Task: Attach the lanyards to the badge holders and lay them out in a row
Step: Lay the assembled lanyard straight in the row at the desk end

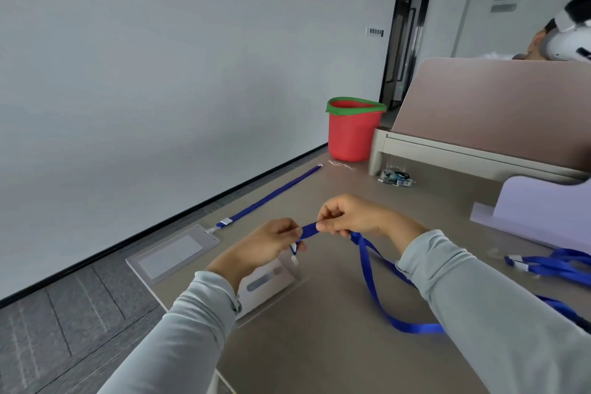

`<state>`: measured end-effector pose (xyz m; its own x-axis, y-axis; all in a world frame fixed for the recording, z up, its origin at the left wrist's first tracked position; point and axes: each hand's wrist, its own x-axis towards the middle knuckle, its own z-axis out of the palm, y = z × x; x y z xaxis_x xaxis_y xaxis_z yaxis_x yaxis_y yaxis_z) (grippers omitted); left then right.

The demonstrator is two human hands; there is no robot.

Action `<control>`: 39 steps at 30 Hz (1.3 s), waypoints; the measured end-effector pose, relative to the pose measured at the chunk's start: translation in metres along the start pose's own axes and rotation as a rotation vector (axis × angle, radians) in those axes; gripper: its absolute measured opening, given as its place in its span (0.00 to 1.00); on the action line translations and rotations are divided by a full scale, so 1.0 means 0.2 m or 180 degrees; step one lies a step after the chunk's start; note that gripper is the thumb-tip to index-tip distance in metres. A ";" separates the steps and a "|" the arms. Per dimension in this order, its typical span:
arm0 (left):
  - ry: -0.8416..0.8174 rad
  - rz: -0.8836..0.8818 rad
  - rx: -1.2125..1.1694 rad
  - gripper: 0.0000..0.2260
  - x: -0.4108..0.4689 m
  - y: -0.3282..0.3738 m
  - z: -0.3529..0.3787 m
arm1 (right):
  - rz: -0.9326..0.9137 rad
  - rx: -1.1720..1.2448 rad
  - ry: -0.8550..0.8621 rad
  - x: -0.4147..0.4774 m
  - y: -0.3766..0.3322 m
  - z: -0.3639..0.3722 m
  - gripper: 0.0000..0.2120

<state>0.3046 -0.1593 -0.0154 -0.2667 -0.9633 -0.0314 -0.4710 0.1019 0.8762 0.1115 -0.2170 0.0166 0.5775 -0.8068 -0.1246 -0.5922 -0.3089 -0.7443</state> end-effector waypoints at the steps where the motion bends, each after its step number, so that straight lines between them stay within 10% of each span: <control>1: 0.0060 0.0014 -0.0149 0.09 0.00 0.00 0.00 | -0.0006 -0.0011 -0.0059 -0.02 0.01 -0.02 0.02; 19: 0.0999 -0.0035 0.0287 0.17 0.10 0.03 0.08 | 0.0183 0.0875 0.0379 -0.27 0.19 -0.19 0.10; 27: 0.1225 -0.0122 0.0728 0.16 0.13 -0.03 0.10 | 0.0154 0.1981 0.1577 -0.37 0.26 -0.27 0.21; 39: 0.0906 -0.0226 0.1818 0.14 0.23 0.05 0.23 | 0.0176 0.1188 0.1675 -0.45 0.33 -0.30 0.15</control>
<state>0.2489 -0.1909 -0.0303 -0.0218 -0.9928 0.1178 -0.8740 0.0761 0.4799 -0.0126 -0.1940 0.0182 0.1429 -0.9848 0.0985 -0.3230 -0.1405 -0.9359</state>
